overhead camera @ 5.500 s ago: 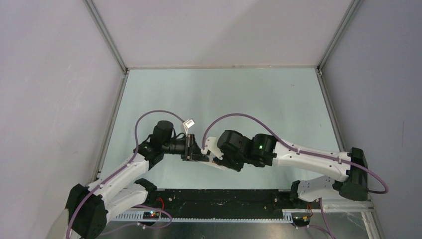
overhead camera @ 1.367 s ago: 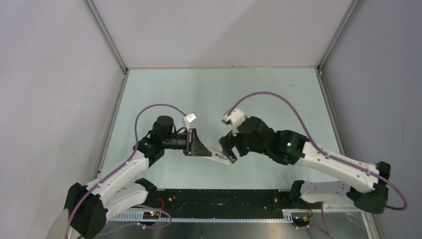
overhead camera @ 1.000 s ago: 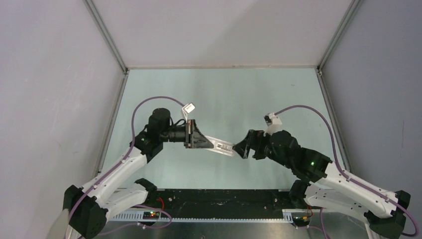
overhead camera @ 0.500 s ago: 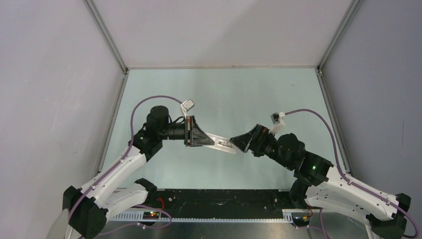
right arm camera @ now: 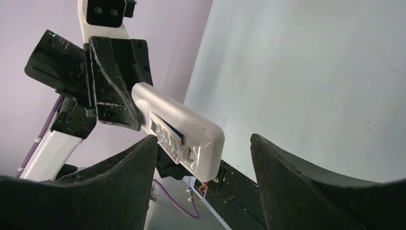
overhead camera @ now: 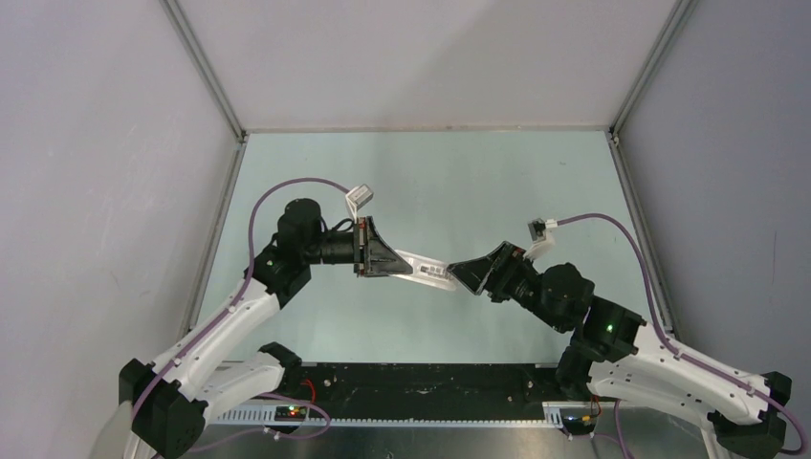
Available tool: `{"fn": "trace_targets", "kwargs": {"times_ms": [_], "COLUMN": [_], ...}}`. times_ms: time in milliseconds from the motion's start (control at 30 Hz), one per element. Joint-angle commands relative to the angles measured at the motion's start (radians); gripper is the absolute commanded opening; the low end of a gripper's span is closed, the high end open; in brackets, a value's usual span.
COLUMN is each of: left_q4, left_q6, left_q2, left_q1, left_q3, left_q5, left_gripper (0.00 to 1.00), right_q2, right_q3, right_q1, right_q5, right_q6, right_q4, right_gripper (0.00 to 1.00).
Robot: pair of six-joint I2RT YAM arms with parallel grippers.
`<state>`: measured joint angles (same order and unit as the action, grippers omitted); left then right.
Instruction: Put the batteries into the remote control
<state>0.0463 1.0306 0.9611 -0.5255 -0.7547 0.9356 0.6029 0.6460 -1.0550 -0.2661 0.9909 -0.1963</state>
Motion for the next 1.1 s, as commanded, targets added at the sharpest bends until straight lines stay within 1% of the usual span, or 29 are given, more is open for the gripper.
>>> {"fn": "trace_targets", "kwargs": {"times_ms": [0, 167, 267, 467, 667, 833, 1067], "left_q4": [-0.041, -0.040, -0.068, -0.079, -0.101, -0.136, -0.152], "left_q6": [0.015, 0.020, 0.024, 0.033, 0.066, 0.138, 0.170], "left_q2": [-0.027, -0.034, -0.037, -0.044, -0.054, -0.060, -0.071], "left_q1": [0.001, 0.001, 0.001, 0.001, 0.001, 0.001, 0.001], "left_q3": [-0.041, -0.043, -0.042, -0.041, -0.046, -0.063, -0.083], "left_q5": [0.034, 0.035, 0.035, 0.033, 0.023, 0.019, 0.021], "left_gripper": [0.00, 0.00, 0.00, 0.00, 0.00, 0.00, 0.00], "right_q2": [0.005, 0.016, 0.026, 0.055, 0.072, 0.075, 0.106], "right_q3": [-0.004, -0.016, -0.023, -0.034, -0.051, -0.077, -0.089], "right_q1": [-0.008, -0.018, -0.032, -0.053, -0.080, -0.102, -0.109], "right_q5": [-0.047, -0.044, -0.041, -0.034, -0.040, -0.053, -0.054], "right_q6": [-0.012, -0.035, -0.057, -0.086, -0.121, -0.146, -0.168], "right_q4": [0.044, 0.078, 0.103, 0.139, 0.184, 0.243, 0.278], "right_gripper": [0.74, 0.67, 0.63, 0.52, 0.49, 0.47, 0.38]}}
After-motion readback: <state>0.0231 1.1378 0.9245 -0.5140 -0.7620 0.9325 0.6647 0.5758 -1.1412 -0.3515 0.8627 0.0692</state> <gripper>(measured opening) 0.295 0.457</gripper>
